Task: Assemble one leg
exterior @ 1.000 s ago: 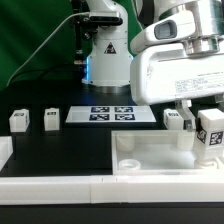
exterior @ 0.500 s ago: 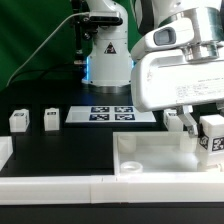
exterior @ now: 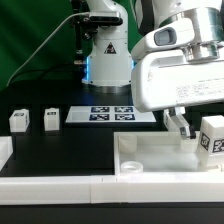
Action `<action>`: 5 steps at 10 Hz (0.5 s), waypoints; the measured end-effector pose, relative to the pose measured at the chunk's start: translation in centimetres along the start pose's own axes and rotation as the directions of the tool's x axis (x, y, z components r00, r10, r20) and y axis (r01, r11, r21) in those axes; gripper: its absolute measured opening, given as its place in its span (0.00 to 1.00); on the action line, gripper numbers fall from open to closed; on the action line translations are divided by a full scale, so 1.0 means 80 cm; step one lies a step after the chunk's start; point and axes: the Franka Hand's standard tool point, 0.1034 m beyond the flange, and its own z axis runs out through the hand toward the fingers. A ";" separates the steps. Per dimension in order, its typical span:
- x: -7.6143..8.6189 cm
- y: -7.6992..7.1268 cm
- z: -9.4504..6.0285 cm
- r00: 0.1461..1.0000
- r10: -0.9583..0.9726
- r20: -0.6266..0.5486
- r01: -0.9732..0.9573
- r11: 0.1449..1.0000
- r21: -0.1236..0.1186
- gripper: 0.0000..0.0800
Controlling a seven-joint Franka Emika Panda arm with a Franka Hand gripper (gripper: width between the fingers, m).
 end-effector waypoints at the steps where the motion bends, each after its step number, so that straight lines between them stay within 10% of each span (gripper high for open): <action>1: 0.000 0.000 0.000 1.000 0.000 0.000 0.000 1.000 0.000 0.77; 5: 0.000 0.000 0.000 1.000 0.000 0.000 0.000 1.000 0.000 0.81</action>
Offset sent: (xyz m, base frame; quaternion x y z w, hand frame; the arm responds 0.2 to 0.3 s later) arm 0.0000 0.0000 0.0000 0.0000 0.0000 0.0000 1.0000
